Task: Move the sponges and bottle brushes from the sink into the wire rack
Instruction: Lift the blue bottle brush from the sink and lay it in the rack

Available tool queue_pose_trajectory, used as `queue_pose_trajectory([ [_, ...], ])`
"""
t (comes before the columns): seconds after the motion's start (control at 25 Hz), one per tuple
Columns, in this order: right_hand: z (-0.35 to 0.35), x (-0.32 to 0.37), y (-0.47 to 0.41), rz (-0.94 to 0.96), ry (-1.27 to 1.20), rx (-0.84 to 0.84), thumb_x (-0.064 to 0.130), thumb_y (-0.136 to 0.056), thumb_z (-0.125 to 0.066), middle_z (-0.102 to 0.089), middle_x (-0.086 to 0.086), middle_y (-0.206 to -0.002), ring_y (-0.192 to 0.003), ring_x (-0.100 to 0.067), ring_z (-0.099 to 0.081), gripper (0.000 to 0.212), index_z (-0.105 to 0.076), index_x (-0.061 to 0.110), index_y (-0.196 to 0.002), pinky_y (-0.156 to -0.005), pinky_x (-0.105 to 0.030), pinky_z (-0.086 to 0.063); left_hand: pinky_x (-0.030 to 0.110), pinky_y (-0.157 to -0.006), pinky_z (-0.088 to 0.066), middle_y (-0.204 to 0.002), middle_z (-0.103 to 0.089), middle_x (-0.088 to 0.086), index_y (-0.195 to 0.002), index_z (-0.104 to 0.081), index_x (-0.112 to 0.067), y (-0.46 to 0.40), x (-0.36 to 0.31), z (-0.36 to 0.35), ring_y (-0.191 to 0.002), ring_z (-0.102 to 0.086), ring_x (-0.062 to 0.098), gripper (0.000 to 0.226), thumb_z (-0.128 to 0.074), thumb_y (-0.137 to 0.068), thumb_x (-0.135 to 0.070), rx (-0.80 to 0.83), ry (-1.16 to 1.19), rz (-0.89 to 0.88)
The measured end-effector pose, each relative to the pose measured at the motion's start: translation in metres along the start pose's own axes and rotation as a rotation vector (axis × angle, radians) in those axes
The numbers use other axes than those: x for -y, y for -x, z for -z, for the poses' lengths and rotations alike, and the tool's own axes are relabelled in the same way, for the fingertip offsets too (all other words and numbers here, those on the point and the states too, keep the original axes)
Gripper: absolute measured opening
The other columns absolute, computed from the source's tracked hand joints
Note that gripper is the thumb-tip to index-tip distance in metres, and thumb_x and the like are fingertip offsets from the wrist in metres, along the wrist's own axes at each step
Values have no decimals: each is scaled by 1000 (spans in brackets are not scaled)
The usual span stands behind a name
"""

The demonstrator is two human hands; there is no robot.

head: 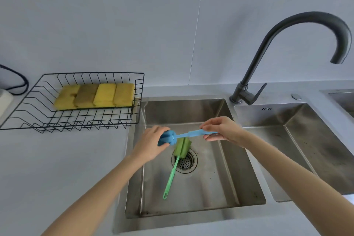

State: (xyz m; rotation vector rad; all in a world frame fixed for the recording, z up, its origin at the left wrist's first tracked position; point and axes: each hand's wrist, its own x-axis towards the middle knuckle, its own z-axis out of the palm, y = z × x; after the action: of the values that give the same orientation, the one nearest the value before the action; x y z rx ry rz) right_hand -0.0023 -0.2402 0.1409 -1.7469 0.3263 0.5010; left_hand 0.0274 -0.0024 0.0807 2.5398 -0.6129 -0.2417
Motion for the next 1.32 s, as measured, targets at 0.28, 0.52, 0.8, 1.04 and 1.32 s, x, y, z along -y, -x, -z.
queue_pose_trajectory([
  [0.28, -12, 45, 8, 173, -379, -81, 17, -93, -52, -71, -7, -66, -52, -7, -70, 19, -64, 7, -81, -56, -19, -60, 33, -88, -48, -117, -55, -2, -125, -48, -25, 13, -6, 44, -95, -51, 12, 46, -60, -82, -36, -107, 54, -10],
  [0.52, -34, 80, -6, 228, -402, -137, 17, -92, -54, -65, -9, -80, -49, -5, -69, 15, -61, 10, -82, -56, -15, -59, 28, -86, -42, -124, -53, 4, -129, -48, -19, 12, 12, 87, -105, -54, 19, 49, -61, -83, -32, -207, 45, 21],
  [0.8, -56, 114, -41, 272, -334, -112, 12, -94, -50, -64, -2, -84, -59, -3, -69, 15, -62, 6, -100, -63, -14, -59, 29, -87, -43, -126, -54, 6, -130, -47, -17, 0, 47, 116, -109, -54, 21, 49, -60, -84, -28, -263, 19, 121],
  [1.04, -77, 131, -85, 235, -200, -109, 12, -96, -47, -63, -2, -90, -75, -6, -64, 26, -62, 3, -115, -63, -9, -55, 37, -88, -46, -127, -58, 6, -129, -47, -18, -24, 86, 123, -111, -56, 24, 48, -61, -83, -28, -284, 24, 255],
  [1.32, -88, 124, -144, 151, -174, -125, 11, -96, -46, -63, -2, -88, -73, -5, -63, 27, -60, 2, -117, -61, -8, -54, 37, -88, -46, -124, -57, 9, -128, -47, -14, -57, 123, 107, -109, -55, 24, 49, -61, -83, -27, -212, 6, 320],
])
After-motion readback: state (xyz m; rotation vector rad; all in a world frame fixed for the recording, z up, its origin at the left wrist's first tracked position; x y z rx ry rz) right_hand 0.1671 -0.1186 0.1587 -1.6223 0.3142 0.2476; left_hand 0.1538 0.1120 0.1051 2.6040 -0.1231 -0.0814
